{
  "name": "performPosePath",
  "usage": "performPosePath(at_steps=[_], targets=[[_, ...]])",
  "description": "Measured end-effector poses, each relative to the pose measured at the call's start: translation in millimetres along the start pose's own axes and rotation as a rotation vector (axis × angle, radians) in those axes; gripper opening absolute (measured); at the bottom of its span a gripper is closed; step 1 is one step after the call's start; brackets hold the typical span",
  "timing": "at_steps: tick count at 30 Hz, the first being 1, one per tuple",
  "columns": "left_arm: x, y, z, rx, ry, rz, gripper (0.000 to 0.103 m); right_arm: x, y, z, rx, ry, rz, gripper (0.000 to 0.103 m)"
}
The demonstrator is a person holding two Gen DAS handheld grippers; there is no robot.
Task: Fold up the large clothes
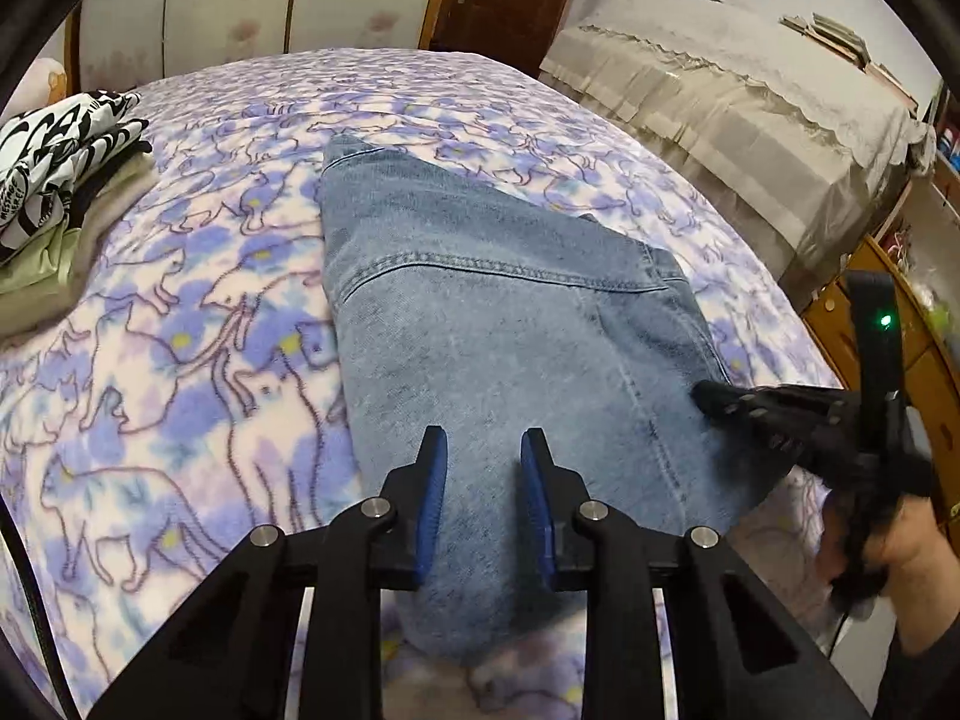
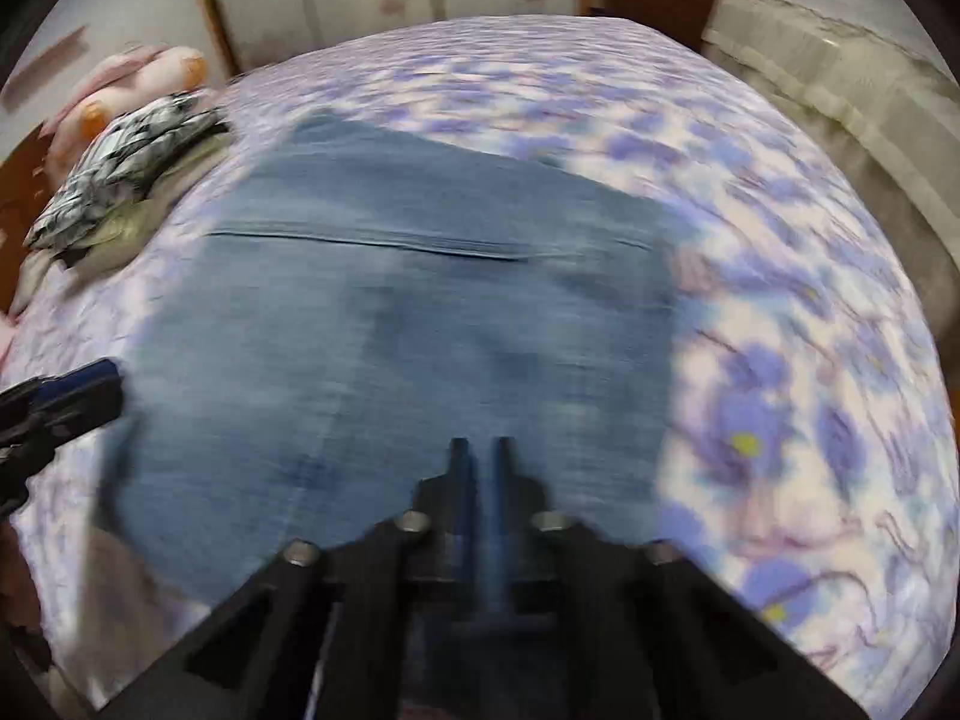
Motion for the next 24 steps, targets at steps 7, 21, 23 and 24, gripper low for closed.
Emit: performPosePath(at_steps=[7,21,23,24], targets=[[-11.0,1.3,-3.3,-0.014,-0.026,0.012,0.024,8.8,-14.5,-5.4,0.012,0.018,0.026,0.000],[-13.4,-15.4,-7.8,-0.071,-0.073,0.068,0.045,-0.4,-32.7,-11.9,-0.034,0.070,0.028,0.002],[-9.3,-25.9,-6.8,-0.060,-0.061,0.084,0.061,-3.5,-41.2,-14.2,-0.045,0.084,0.047,0.002],[-8.0,-30.4,-5.9,-0.054,-0.057,0.089,0.064,-4.7,-45.5,-15.3,-0.050,0.087,0.052,0.002]])
Point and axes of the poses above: each gripper's, at about its wrist camera, not at the fingertips, and y roughly the way its jaws point, x to its right, z to its top, the point moved 8 cm from there along y, roughly the way its jaws point, and after that the axes turned 5 degrees about x, right-handed, at the moved point
